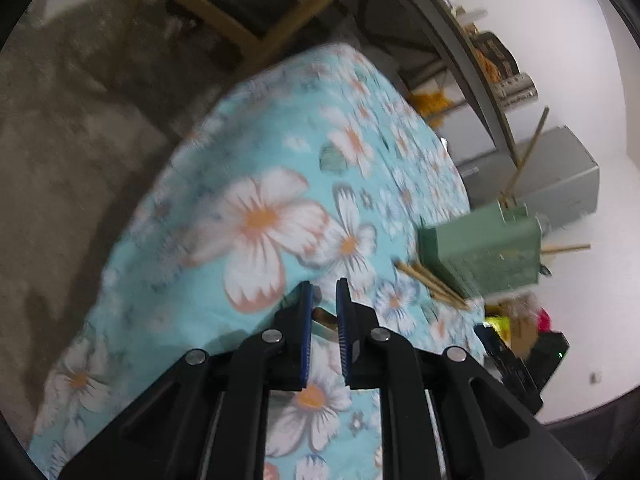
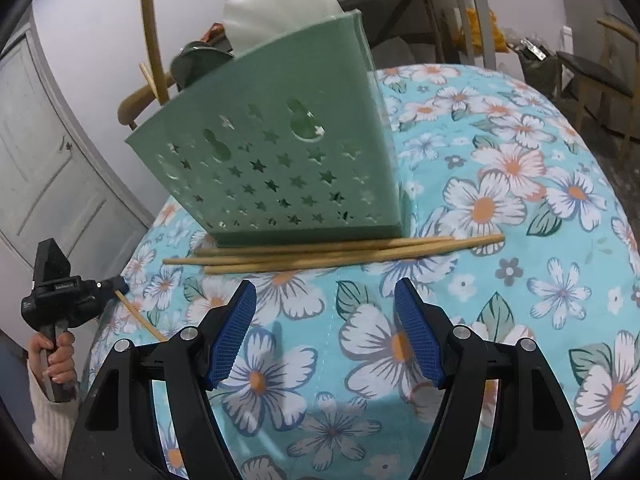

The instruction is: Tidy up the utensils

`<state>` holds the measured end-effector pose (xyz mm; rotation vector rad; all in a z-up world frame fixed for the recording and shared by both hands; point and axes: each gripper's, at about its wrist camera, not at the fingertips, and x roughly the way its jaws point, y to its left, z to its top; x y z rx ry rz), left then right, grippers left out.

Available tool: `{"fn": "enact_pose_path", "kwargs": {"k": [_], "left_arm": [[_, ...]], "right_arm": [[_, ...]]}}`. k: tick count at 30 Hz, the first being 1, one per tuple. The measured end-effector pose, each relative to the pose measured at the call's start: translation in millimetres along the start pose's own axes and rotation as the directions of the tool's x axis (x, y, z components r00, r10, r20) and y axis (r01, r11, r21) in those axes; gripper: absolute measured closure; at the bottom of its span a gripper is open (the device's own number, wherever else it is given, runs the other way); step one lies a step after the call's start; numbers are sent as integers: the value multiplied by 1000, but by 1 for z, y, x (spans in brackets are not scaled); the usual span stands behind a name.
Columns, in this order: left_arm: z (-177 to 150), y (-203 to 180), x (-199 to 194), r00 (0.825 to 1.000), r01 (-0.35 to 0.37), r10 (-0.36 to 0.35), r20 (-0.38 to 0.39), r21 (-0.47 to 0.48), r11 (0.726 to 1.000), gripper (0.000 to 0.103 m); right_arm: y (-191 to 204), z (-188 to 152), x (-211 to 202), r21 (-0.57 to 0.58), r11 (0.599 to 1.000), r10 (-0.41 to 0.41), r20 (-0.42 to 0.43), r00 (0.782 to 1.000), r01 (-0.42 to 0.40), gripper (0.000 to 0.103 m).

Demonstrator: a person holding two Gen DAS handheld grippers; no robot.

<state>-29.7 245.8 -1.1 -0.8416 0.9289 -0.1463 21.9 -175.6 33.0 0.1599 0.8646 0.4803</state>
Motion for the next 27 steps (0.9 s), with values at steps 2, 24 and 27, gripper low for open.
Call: {"fn": "enact_pose_path", "kwargs": {"k": [2,24,27], "left_arm": [[1,-1,1,1000,13,-13,26,-12,1000,92],[-10,-54,11,961,-84,92,261,-40,996,43],[-12,-58,-21,907,-145,142,397,-22,989,42]], "right_arm": [[-3,-1,-1,17,1000,8,3,1000,-8,34],[-3,3,-6,61,998,-13,64,998,9,32],[-6,3,-6,72,997,-11,58,998,7,32]]}}
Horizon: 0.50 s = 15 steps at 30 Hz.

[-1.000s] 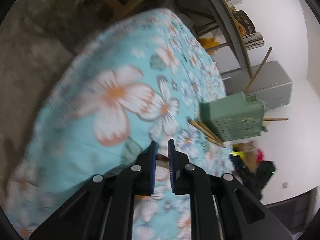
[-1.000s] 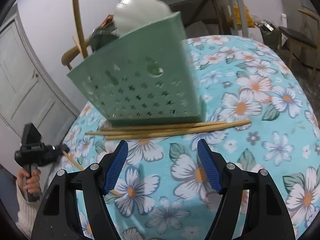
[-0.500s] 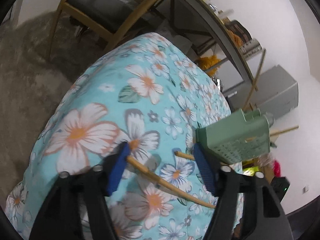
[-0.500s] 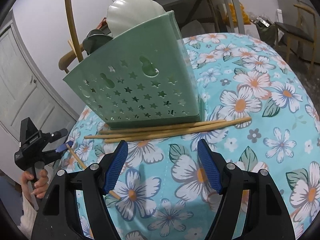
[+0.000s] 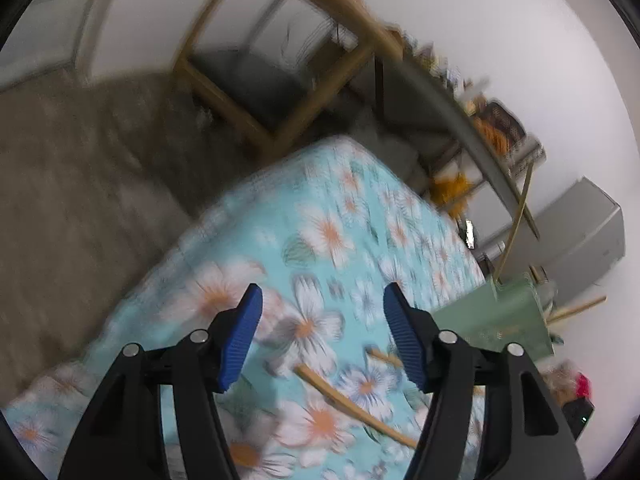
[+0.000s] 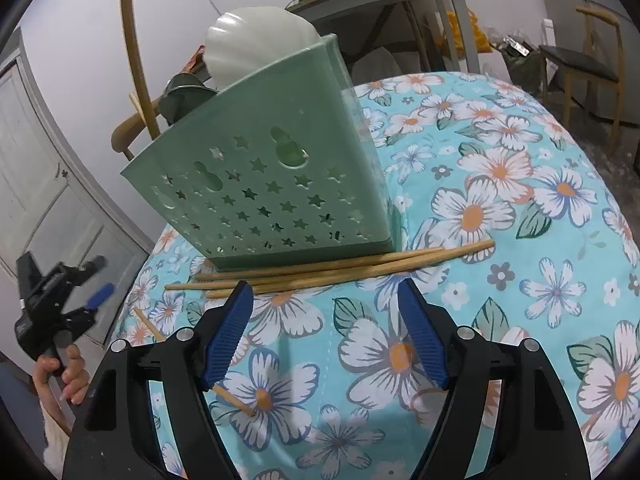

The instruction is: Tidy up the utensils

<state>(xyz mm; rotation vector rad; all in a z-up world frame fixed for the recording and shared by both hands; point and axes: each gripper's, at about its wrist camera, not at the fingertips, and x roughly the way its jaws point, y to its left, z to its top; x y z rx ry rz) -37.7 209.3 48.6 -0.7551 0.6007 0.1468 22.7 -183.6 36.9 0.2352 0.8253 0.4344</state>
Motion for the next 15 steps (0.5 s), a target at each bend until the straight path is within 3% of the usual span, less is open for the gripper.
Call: {"fn": "enact_pose_path", "kwargs": {"k": [2,3,5,6,8,12,15], "left_arm": [[0,3,-7,999,47,-47,-25,13,999,42],[-3,8,-2,986,127,-128,-108,-19,992,43],[-18,21,11,930,237,-273,-247,-166,957,43],[-26,25,18,908,244,-301,-291,-217,945,49],[-33,22,25,912,195,-244,-331,-175,965,54],[-39,10,33,888,194,-220,-404,-105,975,54],[-40,13,39,898,171,-219,-382,-157,973,54]], "right_arm": [[-3,0,0,14,1000,5,-4,1000,-5,32],[-4,0,-1,17,1000,5,-3,1000,-5,32],[-6,0,-4,17,1000,1,8,1000,-1,32],[-6,0,-6,17,1000,-14,18,1000,13,32],[-7,1,-9,11,998,-57,41,998,57,32],[-11,5,-12,33,999,-38,50,998,36,32],[-12,6,-12,47,999,-20,49,999,18,32]]}}
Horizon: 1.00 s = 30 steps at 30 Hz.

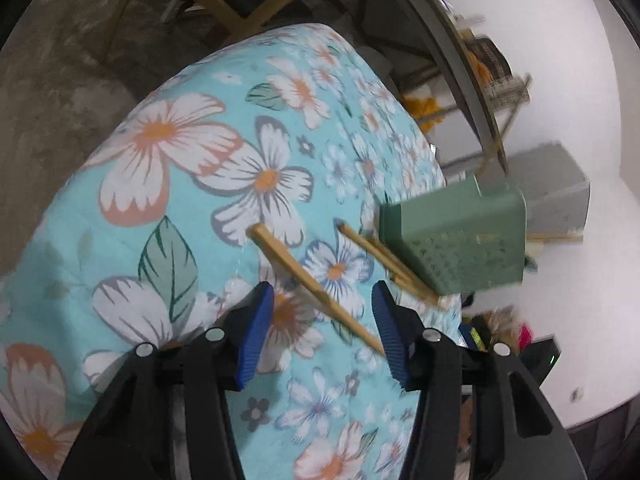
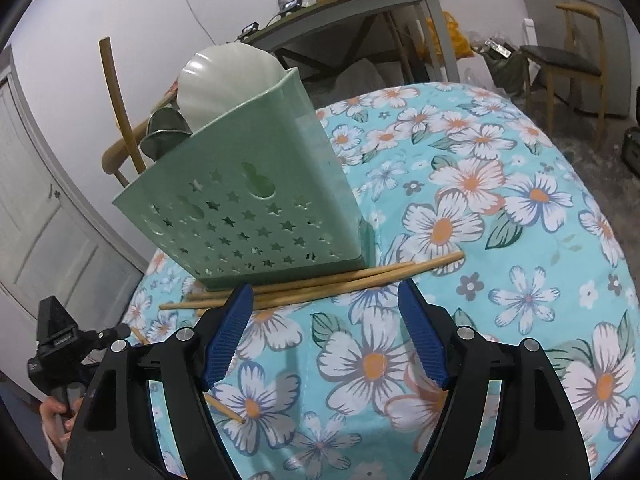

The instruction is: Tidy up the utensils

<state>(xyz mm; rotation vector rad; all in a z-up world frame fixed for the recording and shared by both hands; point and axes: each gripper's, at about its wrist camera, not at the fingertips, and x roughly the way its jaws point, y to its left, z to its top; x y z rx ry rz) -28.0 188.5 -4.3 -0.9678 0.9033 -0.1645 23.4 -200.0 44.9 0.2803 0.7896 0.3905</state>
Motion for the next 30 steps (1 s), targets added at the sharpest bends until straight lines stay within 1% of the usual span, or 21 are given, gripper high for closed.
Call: {"fn": "enact_pose_path", "kwargs": {"k": [2,4,6,7,8,9,12,13,15,18,20,21,24,25,27,28,30], "left_arm": [[3,-2,5,1000,0,1,20,-29,1000,55],[3,-3,12,999,-17,19,35,-53,998,60],[4,-4,17,996,-55,60,60,-69,996,75],[4,-6,19,994,-76,81,72,-67,995,78],[4,-7,20,992,-95,99,80,-62,994,84],[4,-9,21,988,-120,124,87,-46,992,88],[1,-22,23,973,-200,195,127,31,979,87],[1,-26,24,969,-216,208,134,47,975,87],[1,-31,24,965,-231,219,148,76,970,87],[2,-40,23,956,-261,236,174,144,954,87],[3,-47,24,947,-292,254,198,191,937,86],[2,-52,24,938,-317,270,219,225,921,86],[1,-61,27,926,-351,289,241,276,895,85],[0,-66,28,919,-372,302,252,305,877,85],[-2,-72,28,913,-385,304,270,333,861,85],[-3,-77,27,910,-394,304,282,361,845,84],[-6,-84,25,905,-407,304,297,395,824,84]], "right_arm": [[1,0,1,8,1000,13,-3,1000,-13,32],[4,-1,1,3,1000,16,-5,1000,-16,32],[5,-2,-1,2,1000,14,-2,1000,-14,32],[5,-2,-1,3,1000,16,-2,1000,-16,32],[5,-3,-2,3,1000,19,-3,1000,-19,32],[5,-4,-3,1,1000,18,-3,1000,-18,32],[4,-5,-5,-2,1000,15,-1,1000,-15,32],[3,-6,-6,2,1000,17,0,1000,-17,32],[0,-5,-7,12,1000,20,1,1000,-20,32],[-6,-4,-9,34,999,20,4,1000,-21,31],[-10,-3,-9,56,998,27,6,1000,-27,31],[-11,-2,-9,63,997,32,7,999,-33,31],[-13,-2,-10,75,996,49,9,999,-49,31],[-13,-2,-10,74,996,49,8,999,-50,31],[-12,-3,-9,64,997,46,4,999,-46,31],[-11,-3,-9,61,997,45,2,999,-45,31],[-10,-4,-8,60,997,46,-3,999,-46,31]]}}
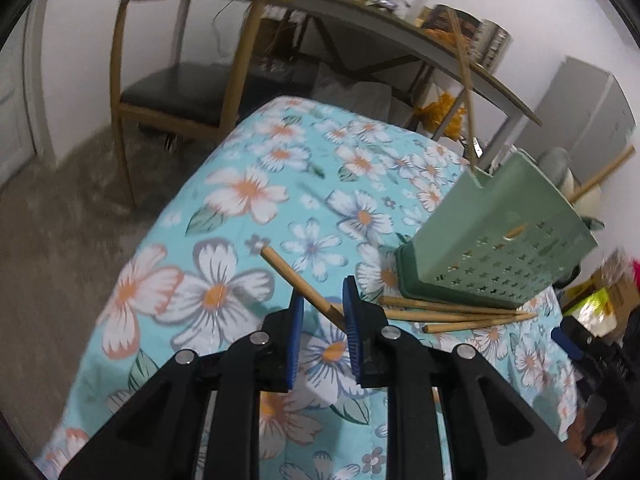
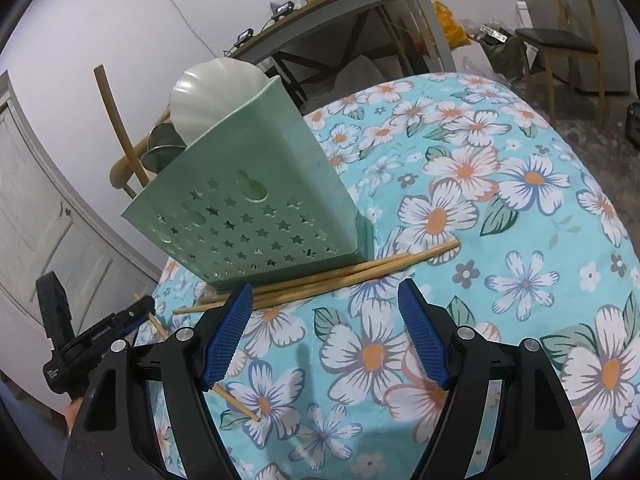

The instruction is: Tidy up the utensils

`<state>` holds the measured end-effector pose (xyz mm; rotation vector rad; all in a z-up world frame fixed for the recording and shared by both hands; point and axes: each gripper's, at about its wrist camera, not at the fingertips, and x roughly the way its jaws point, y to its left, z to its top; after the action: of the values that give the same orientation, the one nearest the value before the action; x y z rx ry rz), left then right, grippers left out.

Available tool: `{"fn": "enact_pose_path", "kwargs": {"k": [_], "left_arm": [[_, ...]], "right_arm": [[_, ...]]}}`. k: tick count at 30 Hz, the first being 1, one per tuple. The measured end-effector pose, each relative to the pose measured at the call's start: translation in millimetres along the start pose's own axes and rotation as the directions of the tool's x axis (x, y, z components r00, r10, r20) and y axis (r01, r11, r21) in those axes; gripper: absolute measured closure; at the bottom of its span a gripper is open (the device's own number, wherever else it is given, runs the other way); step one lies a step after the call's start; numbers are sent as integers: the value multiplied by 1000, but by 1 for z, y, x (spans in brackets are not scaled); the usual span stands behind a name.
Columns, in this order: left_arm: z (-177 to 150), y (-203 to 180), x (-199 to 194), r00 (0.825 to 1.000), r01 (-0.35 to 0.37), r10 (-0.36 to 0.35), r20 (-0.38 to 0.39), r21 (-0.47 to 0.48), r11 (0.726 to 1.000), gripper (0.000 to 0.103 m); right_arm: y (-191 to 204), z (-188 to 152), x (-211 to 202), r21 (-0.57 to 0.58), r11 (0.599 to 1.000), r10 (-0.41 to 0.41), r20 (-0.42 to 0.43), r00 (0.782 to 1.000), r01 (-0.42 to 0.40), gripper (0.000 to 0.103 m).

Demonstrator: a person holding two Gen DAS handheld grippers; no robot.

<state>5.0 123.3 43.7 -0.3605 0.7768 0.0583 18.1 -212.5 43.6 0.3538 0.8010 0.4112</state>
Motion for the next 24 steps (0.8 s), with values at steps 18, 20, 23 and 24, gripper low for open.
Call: {"fn": "enact_pose_path", "kwargs": {"k": [18,20,23,24], "left_arm": [[5,0,-86,946,212,-232,226,108,971,92],[8,8,-93,940,231,-246,238,88,969,93],[13,25,-103,927,250,-255,275,56,967,95],[15,34,-106,919,274,-271,288,32,961,95]], "right_arm": [[-2,1,1,5,1000,0,-3,1000,0,31],[0,0,1,-14,1000,-16,5,1000,16,31],[6,-1,2,-75,995,-62,31,998,64,31],[10,-2,3,-102,991,-88,44,995,92,31]]}}
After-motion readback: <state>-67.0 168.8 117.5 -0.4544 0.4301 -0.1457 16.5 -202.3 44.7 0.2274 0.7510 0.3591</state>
